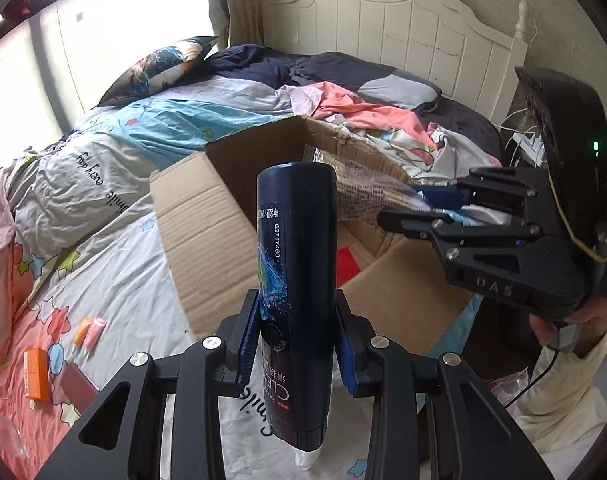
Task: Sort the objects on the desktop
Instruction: 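Carry the shampoo bottle and swab bag in both tools to the cardboard box, then open the left tool to drop the shampoo bottle into the cardboard box, then open the right tool to drop the swab bag into the cardboard box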
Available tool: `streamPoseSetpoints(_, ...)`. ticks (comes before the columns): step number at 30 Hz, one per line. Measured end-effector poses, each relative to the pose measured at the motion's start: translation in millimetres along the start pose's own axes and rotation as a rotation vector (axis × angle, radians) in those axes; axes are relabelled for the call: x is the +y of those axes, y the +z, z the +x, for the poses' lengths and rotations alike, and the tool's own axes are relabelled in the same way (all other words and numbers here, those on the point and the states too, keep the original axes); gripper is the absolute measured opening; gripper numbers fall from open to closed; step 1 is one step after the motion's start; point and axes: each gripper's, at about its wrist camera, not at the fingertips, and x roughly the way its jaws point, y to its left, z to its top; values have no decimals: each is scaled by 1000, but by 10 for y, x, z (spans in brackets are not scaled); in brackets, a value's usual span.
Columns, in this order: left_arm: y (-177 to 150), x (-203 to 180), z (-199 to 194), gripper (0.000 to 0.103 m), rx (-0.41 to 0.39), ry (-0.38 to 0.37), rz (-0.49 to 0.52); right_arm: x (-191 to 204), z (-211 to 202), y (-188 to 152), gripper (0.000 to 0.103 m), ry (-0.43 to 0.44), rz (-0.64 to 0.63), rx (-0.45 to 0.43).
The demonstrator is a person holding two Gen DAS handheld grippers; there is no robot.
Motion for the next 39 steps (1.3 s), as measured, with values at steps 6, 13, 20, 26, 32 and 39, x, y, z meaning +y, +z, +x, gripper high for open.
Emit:
streamPoseSetpoints(6, 237, -114, 116, 35, 7, -24, 25, -120, 106, -12, 25, -15, 17, 9)
streamPoseSetpoints(13, 453, -118, 432, 35, 52, -48, 29, -247, 190, 5, 25, -36, 22, 18)
streamPoseSetpoints(20, 609, -29, 667, 33, 72, -46, -3, -373, 254, 18, 25, -55, 25, 22)
streamPoseSetpoints(26, 639, -39, 779, 33, 86, -48, 4, -424, 311, 40, 25, -54, 24, 21)
streamPoseSetpoints(32, 585, 15, 814, 37, 92, -40, -20, -415, 347, 39, 25, -45, 18, 19)
streamPoseSetpoints(39, 490, 83, 726, 83, 66, -5, -49, -390, 359, 31, 26, -43, 20, 21)
